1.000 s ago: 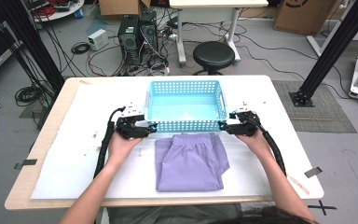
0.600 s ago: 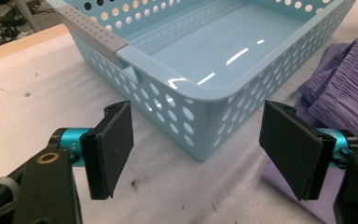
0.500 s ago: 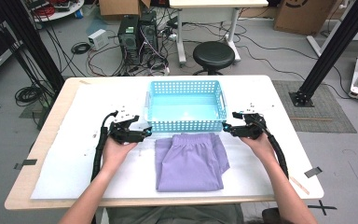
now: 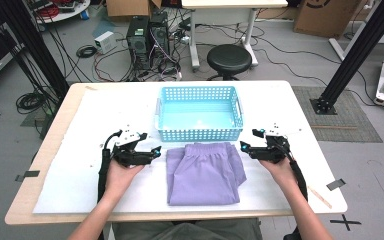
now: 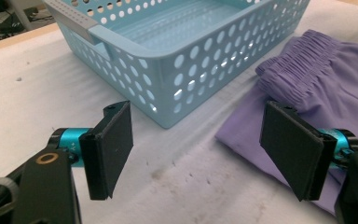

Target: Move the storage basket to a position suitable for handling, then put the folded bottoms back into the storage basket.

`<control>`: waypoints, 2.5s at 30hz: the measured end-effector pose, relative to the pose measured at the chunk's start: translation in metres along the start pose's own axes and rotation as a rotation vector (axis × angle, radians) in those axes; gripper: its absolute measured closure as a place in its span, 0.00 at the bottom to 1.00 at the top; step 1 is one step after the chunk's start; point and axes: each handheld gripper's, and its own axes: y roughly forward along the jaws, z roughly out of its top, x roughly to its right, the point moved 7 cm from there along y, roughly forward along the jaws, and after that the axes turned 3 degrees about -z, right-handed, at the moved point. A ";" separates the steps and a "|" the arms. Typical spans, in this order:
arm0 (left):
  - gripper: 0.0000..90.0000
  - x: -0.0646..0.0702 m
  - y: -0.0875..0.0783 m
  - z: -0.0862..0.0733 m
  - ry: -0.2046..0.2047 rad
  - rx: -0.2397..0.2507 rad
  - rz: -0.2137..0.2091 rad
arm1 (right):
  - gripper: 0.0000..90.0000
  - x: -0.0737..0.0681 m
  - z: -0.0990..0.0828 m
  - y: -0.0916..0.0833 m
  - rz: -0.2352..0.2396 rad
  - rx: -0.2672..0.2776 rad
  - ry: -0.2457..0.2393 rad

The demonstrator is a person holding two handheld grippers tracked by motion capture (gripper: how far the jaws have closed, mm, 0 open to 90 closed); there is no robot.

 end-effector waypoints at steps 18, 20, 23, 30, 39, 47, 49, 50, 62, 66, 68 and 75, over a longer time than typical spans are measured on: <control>0.29 0.016 -0.019 -0.019 -0.011 0.013 -0.004 | 0.30 -0.031 -0.016 -0.020 -0.027 0.021 0.000; 0.29 0.019 -0.020 -0.020 -0.002 0.016 0.000 | 0.30 -0.033 -0.019 -0.022 -0.025 0.015 0.008; 0.29 0.021 -0.020 -0.023 0.015 0.006 0.000 | 0.30 -0.034 -0.020 -0.023 -0.036 0.014 0.016; 0.29 0.020 -0.018 -0.024 0.025 -0.003 0.006 | 0.29 -0.033 -0.021 -0.019 -0.045 0.012 0.021; 0.29 0.021 -0.020 -0.025 -0.005 -0.011 0.009 | 0.28 -0.033 -0.019 -0.022 -0.052 0.035 0.040; 0.29 0.039 -0.011 -0.026 -0.070 -0.036 -0.048 | 0.25 -0.047 -0.022 -0.025 -0.060 0.017 0.069; 0.29 0.045 -0.010 -0.027 -0.077 -0.043 -0.059 | 0.25 -0.049 -0.024 -0.025 -0.057 0.013 0.071; 0.29 0.048 -0.009 -0.027 -0.084 -0.047 -0.066 | 0.25 -0.051 -0.025 -0.025 -0.053 0.008 0.071; 0.29 0.074 0.003 -0.036 -0.187 -0.143 -0.148 | 0.25 -0.055 -0.036 -0.026 -0.069 -0.046 0.025; 0.29 0.078 0.004 -0.042 -0.244 -0.166 -0.168 | 0.25 -0.051 -0.039 -0.026 -0.070 -0.063 0.048; 0.29 0.080 0.006 -0.044 -0.265 -0.176 -0.186 | 0.25 -0.049 -0.042 -0.025 -0.068 -0.085 0.072; 0.29 0.084 0.013 -0.043 -0.271 -0.178 -0.214 | 0.23 -0.052 -0.049 -0.018 -0.010 -0.160 0.184</control>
